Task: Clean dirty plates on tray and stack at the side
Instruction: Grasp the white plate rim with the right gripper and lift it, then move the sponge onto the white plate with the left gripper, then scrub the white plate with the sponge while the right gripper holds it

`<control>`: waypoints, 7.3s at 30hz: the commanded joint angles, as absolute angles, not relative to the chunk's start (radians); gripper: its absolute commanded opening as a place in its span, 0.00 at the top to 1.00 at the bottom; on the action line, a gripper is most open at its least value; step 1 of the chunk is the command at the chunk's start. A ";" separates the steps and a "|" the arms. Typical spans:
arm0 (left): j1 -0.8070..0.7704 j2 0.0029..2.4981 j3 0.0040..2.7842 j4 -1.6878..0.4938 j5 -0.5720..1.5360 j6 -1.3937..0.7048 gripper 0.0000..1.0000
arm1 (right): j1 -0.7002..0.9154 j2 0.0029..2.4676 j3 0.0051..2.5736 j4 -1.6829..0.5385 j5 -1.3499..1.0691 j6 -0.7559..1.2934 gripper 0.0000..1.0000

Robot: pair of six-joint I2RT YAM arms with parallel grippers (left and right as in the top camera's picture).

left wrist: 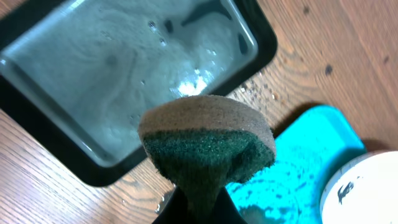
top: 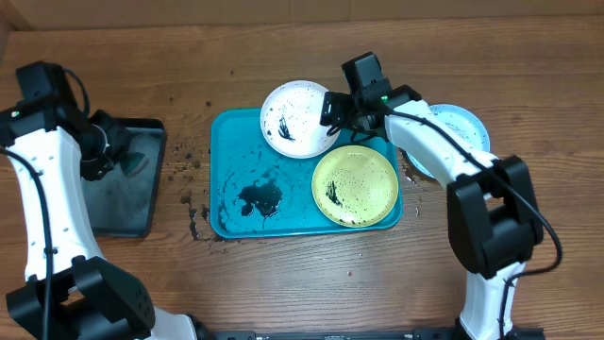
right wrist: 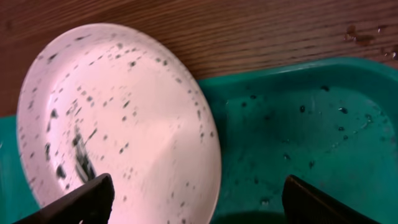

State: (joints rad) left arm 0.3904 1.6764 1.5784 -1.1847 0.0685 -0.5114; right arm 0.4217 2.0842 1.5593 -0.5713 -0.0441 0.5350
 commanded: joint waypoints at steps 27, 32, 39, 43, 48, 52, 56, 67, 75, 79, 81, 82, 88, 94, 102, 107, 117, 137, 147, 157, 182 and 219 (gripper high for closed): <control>0.274 1.680 1.567 -1.171 0.075 -0.441 0.96 | 0.577 2.162 1.571 -0.575 -0.142 0.574 0.62; 0.274 1.680 1.566 -1.173 0.075 -0.440 0.95 | 0.630 2.162 1.571 -0.610 -0.164 0.490 0.58; 0.273 1.680 1.566 -1.174 0.075 -0.440 0.95 | 0.647 2.162 1.594 -0.633 -0.234 0.838 0.30; 0.273 1.680 1.566 -1.180 0.075 -0.440 0.95 | 0.648 2.162 1.592 -0.619 -0.217 0.999 0.31; 0.274 1.680 1.566 -1.182 0.075 -0.440 0.96 | 0.669 2.168 1.591 -0.609 -0.112 1.166 0.51; 0.274 1.680 1.566 -1.185 0.075 -0.440 0.96 | 0.697 2.188 1.591 -0.606 -0.096 1.248 0.52; 0.273 1.680 1.566 -1.193 0.075 -0.440 0.95 | 0.712 2.235 1.591 -0.595 -0.105 1.277 0.58; 0.273 1.680 1.566 -1.196 0.075 -0.422 0.96 | 0.711 2.255 1.628 -0.585 -0.204 1.055 0.94; 0.269 1.680 1.566 -1.204 0.201 -0.300 0.96 | 0.711 2.255 1.647 -0.759 -0.144 0.874 0.96; 0.243 1.680 1.566 -1.211 0.349 -0.171 0.95 | 0.707 2.255 1.652 -0.818 -0.047 0.785 0.96; 0.218 1.680 1.566 -1.229 0.366 -0.143 0.96 | 0.698 2.255 1.652 -0.836 -0.027 0.735 0.96; 0.204 1.680 1.566 -1.239 0.363 -0.138 0.96 | 0.693 2.255 1.654 -0.846 -0.018 0.722 0.96; 0.096 1.680 1.499 -1.225 0.363 -0.134 0.96 | 0.677 2.254 1.674 -0.865 0.050 0.632 0.95; -0.023 1.680 1.345 -1.114 0.364 -0.147 0.96 | 0.677 2.254 1.690 -0.867 0.129 0.611 0.95; -0.147 1.680 1.166 -0.823 0.360 -0.300 0.96 | 0.680 2.254 1.688 -0.784 0.030 0.699 0.96; -0.164 1.680 1.133 -0.695 0.315 -0.377 0.96 | 0.680 2.254 1.673 -0.799 0.023 0.619 0.96; -0.164 1.681 1.132 -0.649 0.192 -0.540 0.96 | 0.679 2.254 1.673 -0.791 -0.018 0.589 0.96; -0.162 1.872 1.132 -0.544 0.328 -0.627 0.96 | 0.679 2.254 1.673 -0.765 -0.110 0.575 0.96; -0.170 1.891 1.132 -0.563 0.188 -0.539 0.92 | 0.679 2.254 1.673 -0.760 -0.106 0.575 0.96; -0.169 1.890 1.137 -0.666 -0.318 -0.491 0.95 | 0.679 2.254 1.673 -0.765 -0.105 0.570 0.96; -0.213 1.995 1.220 -0.616 0.173 -0.530 0.96 | 0.679 2.254 1.673 -0.761 -0.106 0.570 0.96; -0.250 1.963 1.263 -0.649 -0.037 -0.562 0.96 | 0.679 2.254 1.673 -0.761 -0.091 0.571 0.96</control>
State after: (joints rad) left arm -0.2478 1.9472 1.2594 -0.6571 0.1070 -0.5476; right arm 0.6674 2.2372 1.6863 -0.7631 -0.0975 0.5678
